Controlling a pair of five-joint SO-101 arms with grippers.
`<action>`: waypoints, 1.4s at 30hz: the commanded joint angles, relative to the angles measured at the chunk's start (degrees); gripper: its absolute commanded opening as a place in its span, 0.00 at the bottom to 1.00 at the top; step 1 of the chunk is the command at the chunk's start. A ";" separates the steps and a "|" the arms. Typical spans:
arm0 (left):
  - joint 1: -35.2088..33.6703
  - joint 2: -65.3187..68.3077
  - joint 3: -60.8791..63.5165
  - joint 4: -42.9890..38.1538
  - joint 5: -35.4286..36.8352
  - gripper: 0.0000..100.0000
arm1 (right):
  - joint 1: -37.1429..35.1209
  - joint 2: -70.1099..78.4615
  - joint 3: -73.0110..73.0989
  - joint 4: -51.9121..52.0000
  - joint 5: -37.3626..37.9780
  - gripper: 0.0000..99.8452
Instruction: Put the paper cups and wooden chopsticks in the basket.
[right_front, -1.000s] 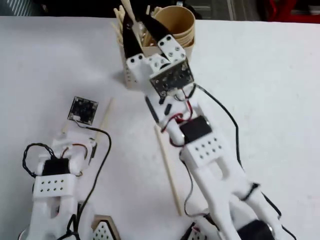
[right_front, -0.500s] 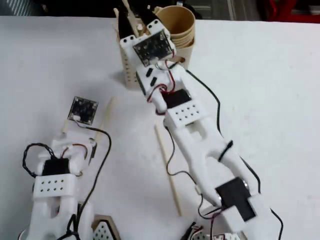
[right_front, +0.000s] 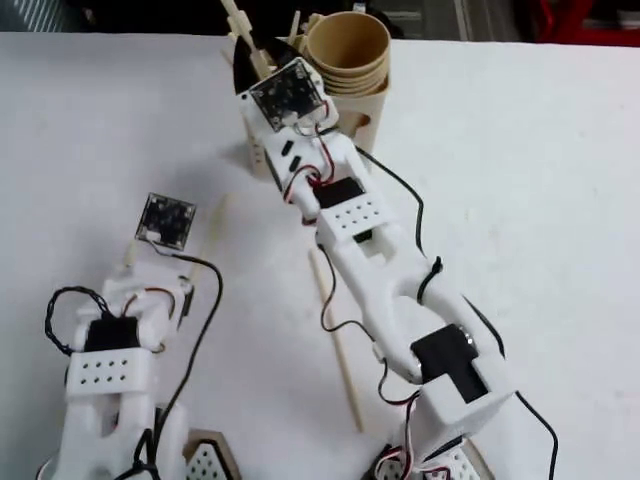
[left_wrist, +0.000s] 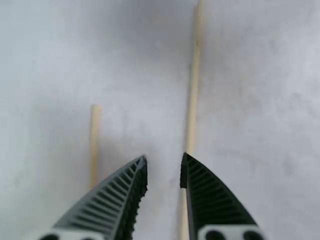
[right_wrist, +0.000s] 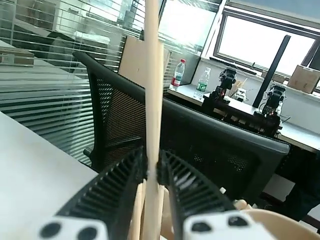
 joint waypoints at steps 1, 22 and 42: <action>-0.48 -1.27 -0.18 -1.05 -0.44 0.13 | 0.57 -0.66 -2.46 -0.84 0.00 0.02; -0.48 -1.27 -0.18 -1.05 -0.44 0.13 | 1.01 -6.29 -0.35 12.09 -0.09 0.15; -0.48 -1.27 -0.18 -1.05 -0.44 0.13 | 0.48 -33.54 0.00 55.96 -0.09 0.02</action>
